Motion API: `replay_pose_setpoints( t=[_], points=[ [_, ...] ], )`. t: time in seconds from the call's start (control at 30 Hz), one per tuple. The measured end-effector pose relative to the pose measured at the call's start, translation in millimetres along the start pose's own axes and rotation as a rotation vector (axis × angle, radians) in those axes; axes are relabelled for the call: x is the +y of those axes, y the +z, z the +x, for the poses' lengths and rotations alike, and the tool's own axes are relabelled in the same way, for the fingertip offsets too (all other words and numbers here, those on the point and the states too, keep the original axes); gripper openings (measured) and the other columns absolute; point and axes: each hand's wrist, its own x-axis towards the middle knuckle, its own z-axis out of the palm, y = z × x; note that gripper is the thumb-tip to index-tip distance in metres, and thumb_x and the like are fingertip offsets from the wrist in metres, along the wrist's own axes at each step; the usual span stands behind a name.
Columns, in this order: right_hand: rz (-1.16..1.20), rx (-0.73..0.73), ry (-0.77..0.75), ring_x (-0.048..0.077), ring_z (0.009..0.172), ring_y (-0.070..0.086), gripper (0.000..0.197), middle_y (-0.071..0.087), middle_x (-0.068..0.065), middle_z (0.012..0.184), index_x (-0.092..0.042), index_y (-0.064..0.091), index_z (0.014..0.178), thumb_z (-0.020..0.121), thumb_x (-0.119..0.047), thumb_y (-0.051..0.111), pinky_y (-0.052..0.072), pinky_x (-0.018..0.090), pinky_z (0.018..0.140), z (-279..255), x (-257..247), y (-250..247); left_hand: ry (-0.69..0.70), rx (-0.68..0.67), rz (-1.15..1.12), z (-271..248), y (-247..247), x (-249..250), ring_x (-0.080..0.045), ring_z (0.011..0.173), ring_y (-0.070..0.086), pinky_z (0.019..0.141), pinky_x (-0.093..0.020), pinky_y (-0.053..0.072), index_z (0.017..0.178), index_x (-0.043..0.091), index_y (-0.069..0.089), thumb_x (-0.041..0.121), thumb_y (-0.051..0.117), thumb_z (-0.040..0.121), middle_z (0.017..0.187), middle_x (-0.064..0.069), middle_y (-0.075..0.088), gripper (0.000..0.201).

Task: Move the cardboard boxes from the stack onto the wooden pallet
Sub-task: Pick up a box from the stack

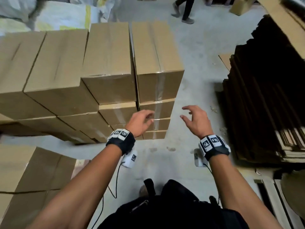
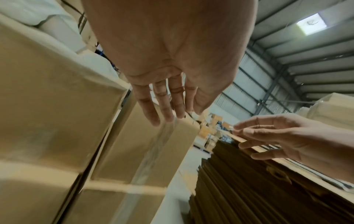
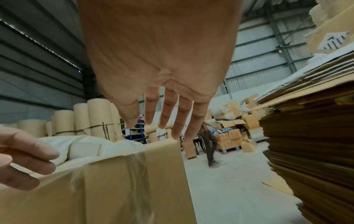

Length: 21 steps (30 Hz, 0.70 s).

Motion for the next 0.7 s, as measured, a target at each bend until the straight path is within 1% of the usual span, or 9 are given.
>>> replay_pose_setpoints(
  t=[0.07,0.17,0.27,0.37,0.43,0.53,0.6,0.7],
  points=[
    [0.003,0.054,-0.061,0.022,0.11,0.067,0.034,0.064,-0.005,0.129,-0.033,0.064,0.126,0.095,-0.046,0.067,0.058,0.048,0.088,58.1,-5.8,-18.4,0.036,0.062,0.012,41.4,-30.4,10.9,-0.01,0.119,0.06,0.107,-0.034,0.048,0.142,0.025,0.061,0.03,0.064,0.103,0.134,0.005,0.065,0.039],
    [-0.033,0.067,-0.131,0.024,0.111,0.066,0.038,0.062,-0.003,0.131,-0.033,0.062,0.129,0.095,-0.051,0.063,0.057,0.05,0.092,146.1,-8.0,-39.3,0.058,0.159,0.061,104.5,-69.9,21.8,-0.01,0.121,0.059,0.107,-0.033,0.047,0.144,0.027,0.058,0.033,0.061,0.103,0.137,0.006,0.063,0.041],
    [-0.076,0.013,-0.201,0.026,0.118,0.063,0.043,0.059,0.0,0.136,-0.031,0.06,0.133,0.096,-0.052,0.063,0.055,0.052,0.096,231.5,-5.3,-50.5,0.067,0.243,0.13,169.2,-102.9,19.8,-0.008,0.122,0.058,0.106,-0.035,0.049,0.145,0.027,0.056,0.034,0.061,0.103,0.141,0.007,0.061,0.042],
    [-0.151,-0.089,-0.257,0.028,0.129,0.056,0.049,0.053,0.003,0.145,-0.028,0.055,0.141,0.099,-0.053,0.061,0.052,0.053,0.101,311.3,-3.8,-52.7,0.042,0.279,0.245,232.0,-132.0,4.7,-0.013,0.122,0.059,0.107,-0.041,0.05,0.145,0.025,0.056,0.036,0.062,0.103,0.141,0.004,0.061,0.044],
    [-0.174,-0.158,-0.274,0.031,0.132,0.054,0.052,0.047,0.005,0.151,-0.024,0.051,0.146,0.102,-0.053,0.056,0.051,0.053,0.103,355.6,-3.7,-48.4,0.005,0.254,0.308,268.1,-147.3,-6.2,-0.02,0.127,0.057,0.109,-0.046,0.047,0.146,0.024,0.054,0.039,0.061,0.102,0.142,0.0,0.059,0.047],
    [-0.185,-0.277,-0.318,0.039,0.134,0.051,0.056,0.037,0.01,0.159,-0.021,0.044,0.15,0.105,-0.054,0.047,0.048,0.057,0.107,413.0,-2.6,-27.9,-0.055,0.163,0.385,312.0,-161.3,-22.3,-0.028,0.134,0.053,0.114,-0.048,0.043,0.15,0.02,0.048,0.044,0.058,0.103,0.147,-0.007,0.054,0.054],
    [-0.203,-0.331,-0.309,0.044,0.137,0.047,0.059,0.026,0.011,0.166,-0.021,0.038,0.154,0.106,-0.057,0.043,0.045,0.061,0.109,440.8,-2.3,-9.2,-0.1,0.085,0.4,334.4,-163.7,-34.4,-0.029,0.141,0.046,0.118,-0.049,0.039,0.155,0.019,0.041,0.047,0.057,0.103,0.157,-0.008,0.045,0.061],
    [-0.188,-0.37,-0.288,0.052,0.139,0.04,0.066,0.014,0.01,0.171,-0.024,0.032,0.157,0.105,-0.064,0.037,0.042,0.063,0.112,464.8,0.6,20.3,-0.149,0.008,0.431,358.1,-160.3,-50.1,-0.029,0.152,0.031,0.125,-0.05,0.03,0.162,0.021,0.03,0.057,0.052,0.102,0.169,-0.006,0.027,0.073]
  ],
)
